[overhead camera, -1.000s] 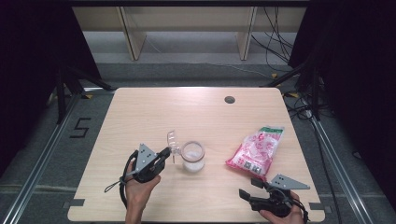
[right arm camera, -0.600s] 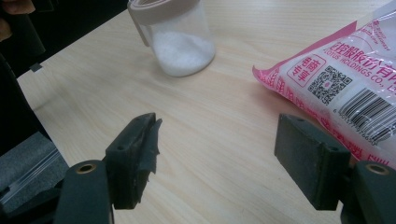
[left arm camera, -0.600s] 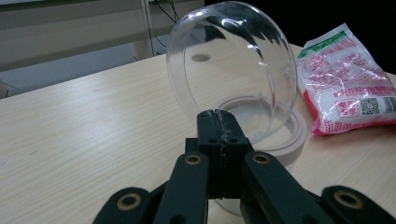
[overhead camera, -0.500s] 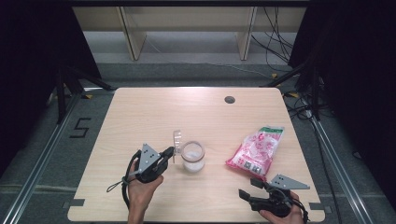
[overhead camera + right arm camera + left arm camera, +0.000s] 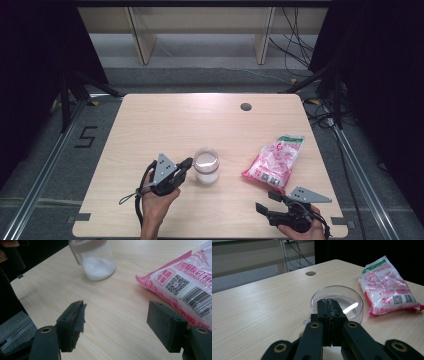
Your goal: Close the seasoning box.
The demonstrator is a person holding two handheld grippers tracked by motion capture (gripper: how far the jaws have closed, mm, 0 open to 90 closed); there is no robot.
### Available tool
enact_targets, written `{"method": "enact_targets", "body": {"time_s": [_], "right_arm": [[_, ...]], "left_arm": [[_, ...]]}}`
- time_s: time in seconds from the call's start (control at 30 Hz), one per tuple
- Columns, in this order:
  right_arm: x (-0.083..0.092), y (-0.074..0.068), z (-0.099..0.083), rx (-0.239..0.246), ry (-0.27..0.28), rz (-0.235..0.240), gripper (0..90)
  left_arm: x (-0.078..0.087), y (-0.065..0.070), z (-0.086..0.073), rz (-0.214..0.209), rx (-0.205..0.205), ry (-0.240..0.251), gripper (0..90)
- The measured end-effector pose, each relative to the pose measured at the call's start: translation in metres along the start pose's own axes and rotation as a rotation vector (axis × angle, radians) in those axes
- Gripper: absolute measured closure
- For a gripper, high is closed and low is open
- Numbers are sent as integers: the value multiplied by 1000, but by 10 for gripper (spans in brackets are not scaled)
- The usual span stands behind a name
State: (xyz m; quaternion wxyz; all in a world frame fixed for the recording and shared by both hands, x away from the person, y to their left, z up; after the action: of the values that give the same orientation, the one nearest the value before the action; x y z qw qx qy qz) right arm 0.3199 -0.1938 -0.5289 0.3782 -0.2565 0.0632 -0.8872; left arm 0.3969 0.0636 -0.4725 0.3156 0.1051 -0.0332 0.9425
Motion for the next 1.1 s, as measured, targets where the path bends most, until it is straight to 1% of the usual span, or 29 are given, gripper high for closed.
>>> {"method": "enact_targets", "body": {"time_s": [0.07,0.1,0.13,0.17,0.2,0.27,0.3,0.33,0.37,0.4,0.43,0.5,0.53,0.57,0.6,0.63,0.67,0.7,0.73,0.77,0.8,0.87,0.9,0.93,1.0,1.03,1.07,1.1], "right_arm": [[0,0,0,-3,0,0,309],[0,0,0,-3,-3,0,309],[0,0,0,-6,-2,1,309],[0,0,0,-5,-1,-2,309],[0,0,0,-6,-2,-3,309],[0,0,0,-5,-2,2,309],[0,0,0,0,-2,2,309],[0,0,0,0,-1,1,309],[0,0,0,-1,-1,0,309],[0,0,0,-6,-1,0,309],[0,1,0,4,3,-4,309],[-1,1,0,11,3,-9,309],[-1,2,0,23,4,-12,309],[-1,2,0,22,0,-8,309],[-1,-2,-2,-19,-6,0,308],[-1,-2,-2,-20,-6,0,307],[-1,0,-1,9,-2,-3,306],[-1,0,-1,9,-3,-2,306],[-2,0,0,6,4,1,305],[-3,-2,0,-11,14,1,304],[-3,-3,-1,-22,11,3,304],[-2,-3,-1,-30,8,4,303],[-3,-3,-1,-23,9,2,303],[-2,-4,-1,-33,6,5,303],[-2,-2,-2,-19,1,1,303],[-3,-3,-1,-19,4,3,303],[-3,-3,-1,-23,3,4,303],[-3,-2,-1,-18,4,2,303]], "left_arm": [[0,4,1,-16,2,9,876],[0,7,2,-25,14,14,872],[1,8,3,-34,5,15,864],[1,9,3,-33,15,17,854],[2,11,4,-45,12,19,843],[3,16,5,-69,25,32,819],[4,17,5,-70,26,24,806],[5,20,4,-81,24,27,788],[6,22,4,-92,31,34,770],[8,26,3,-105,33,29,752],[9,29,3,-126,34,37,738],[12,36,1,-143,45,36,705],[13,39,0,-149,45,32,689],[14,40,-2,-146,34,22,671],[15,42,-3,-161,19,23,660],[15,44,-5,-165,33,20,648],[16,45,-6,-163,37,19,636],[15,47,-7,-174,31,24,616],[16,49,-10,-165,43,8,601],[17,51,-12,-166,50,6,592],[17,51,-12,-177,34,8,585],[18,54,-14,-177,42,11,562],[17,55,-14,-185,47,23,550],[18,56,-16,-176,58,10,534],[19,56,-19,-176,55,5,515],[19,56,-19,-177,46,6,500],[18,56,-19,-178,55,19,486],[19,56,-22,-172,58,3,466]]}}
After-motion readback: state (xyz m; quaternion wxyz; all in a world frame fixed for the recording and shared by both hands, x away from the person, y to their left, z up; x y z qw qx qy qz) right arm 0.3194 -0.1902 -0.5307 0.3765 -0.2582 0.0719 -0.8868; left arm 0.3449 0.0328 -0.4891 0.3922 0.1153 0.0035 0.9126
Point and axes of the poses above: each handheld gripper's, and its own axes: x roughly backward along the jaws, z roughly out of its top, y roughly to its right, the point moved 9 cm from there along -x, roughly forward along the jaws, and after that the axes turned 5 degrees about y, right-handed, at the moved point
